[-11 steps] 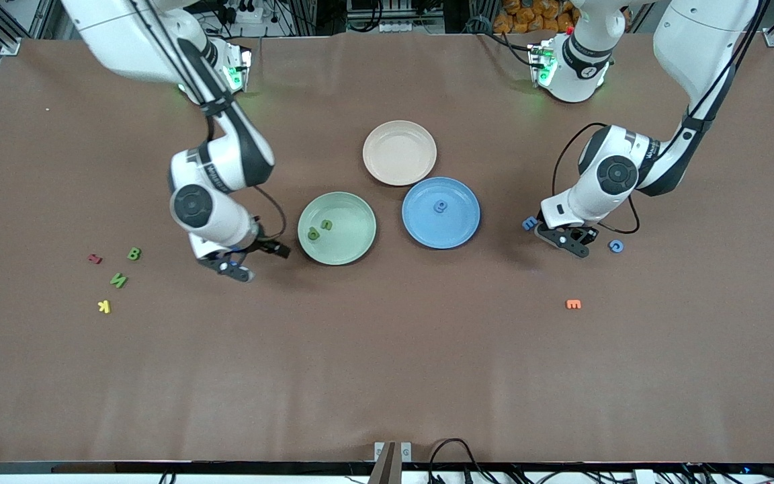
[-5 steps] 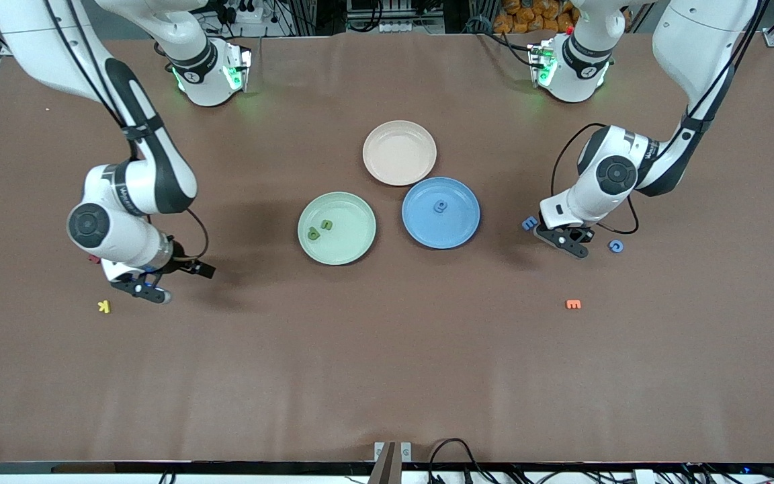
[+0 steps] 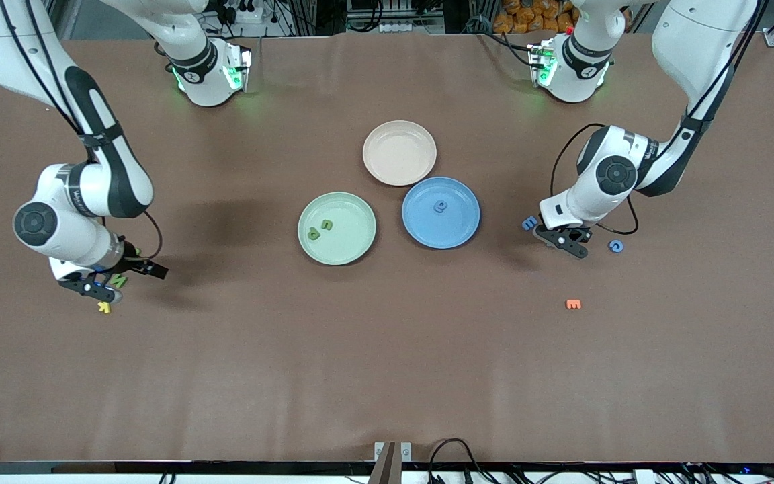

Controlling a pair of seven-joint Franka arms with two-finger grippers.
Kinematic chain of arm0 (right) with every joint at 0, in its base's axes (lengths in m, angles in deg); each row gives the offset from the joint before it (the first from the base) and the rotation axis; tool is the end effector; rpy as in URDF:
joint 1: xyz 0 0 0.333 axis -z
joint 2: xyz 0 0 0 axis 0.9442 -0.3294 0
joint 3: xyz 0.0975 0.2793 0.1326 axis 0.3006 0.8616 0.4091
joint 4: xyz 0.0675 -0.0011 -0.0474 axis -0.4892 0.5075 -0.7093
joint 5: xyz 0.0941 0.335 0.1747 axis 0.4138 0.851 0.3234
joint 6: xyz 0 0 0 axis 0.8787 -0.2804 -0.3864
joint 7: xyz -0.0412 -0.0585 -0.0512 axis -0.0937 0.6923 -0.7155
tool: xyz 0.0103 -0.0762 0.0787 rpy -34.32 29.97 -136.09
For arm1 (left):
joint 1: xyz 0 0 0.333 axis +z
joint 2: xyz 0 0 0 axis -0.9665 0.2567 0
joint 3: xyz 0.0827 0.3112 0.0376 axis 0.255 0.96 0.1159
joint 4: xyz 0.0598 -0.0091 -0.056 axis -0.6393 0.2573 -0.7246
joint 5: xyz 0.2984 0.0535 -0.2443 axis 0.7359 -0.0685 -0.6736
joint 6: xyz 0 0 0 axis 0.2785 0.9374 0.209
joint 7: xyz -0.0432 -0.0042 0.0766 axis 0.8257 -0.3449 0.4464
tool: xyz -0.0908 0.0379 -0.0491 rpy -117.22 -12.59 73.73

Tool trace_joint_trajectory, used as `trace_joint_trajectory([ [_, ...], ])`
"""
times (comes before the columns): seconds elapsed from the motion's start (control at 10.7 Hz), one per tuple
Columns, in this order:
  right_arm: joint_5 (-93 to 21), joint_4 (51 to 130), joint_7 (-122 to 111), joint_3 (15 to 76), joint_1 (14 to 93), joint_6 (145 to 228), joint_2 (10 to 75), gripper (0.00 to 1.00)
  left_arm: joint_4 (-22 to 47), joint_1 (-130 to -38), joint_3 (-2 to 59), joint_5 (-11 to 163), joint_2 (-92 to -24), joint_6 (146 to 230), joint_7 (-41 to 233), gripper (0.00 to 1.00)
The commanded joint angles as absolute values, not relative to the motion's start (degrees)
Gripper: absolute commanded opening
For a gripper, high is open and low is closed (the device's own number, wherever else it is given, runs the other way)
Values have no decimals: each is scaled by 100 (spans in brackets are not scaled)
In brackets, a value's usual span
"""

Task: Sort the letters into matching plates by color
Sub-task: 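Place blue x on the blue plate while the right gripper reaches green B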

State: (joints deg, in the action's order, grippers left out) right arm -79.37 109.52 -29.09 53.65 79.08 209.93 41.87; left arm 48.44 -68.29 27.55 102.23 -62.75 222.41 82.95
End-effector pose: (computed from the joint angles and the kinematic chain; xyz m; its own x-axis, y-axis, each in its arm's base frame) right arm 0.5868 -0.0596 0.2339 0.9443 -0.3272 -0.0361 -0.3243 -0.9434 0.0688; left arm 0.4842 -0.1223 0.1851 0.8334 -0.5503 -0.0519 -0.5513 -0.8343 -0.0058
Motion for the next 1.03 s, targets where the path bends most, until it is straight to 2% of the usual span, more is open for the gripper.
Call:
trace_joint_trajectory([
  [0.0, -8109, 11216, -2310, 5506, 8639, 21325, 4195, 100, 4787, -6871, 2804, 10128, -6181, 22310, 8343, 0],
  [0.93, -8101, 11628, -2185, 5761, 9362, 21948, 4045, 100, 4621, -6923, 2795, 10137, -6207, 22275, 8317, 0],
])
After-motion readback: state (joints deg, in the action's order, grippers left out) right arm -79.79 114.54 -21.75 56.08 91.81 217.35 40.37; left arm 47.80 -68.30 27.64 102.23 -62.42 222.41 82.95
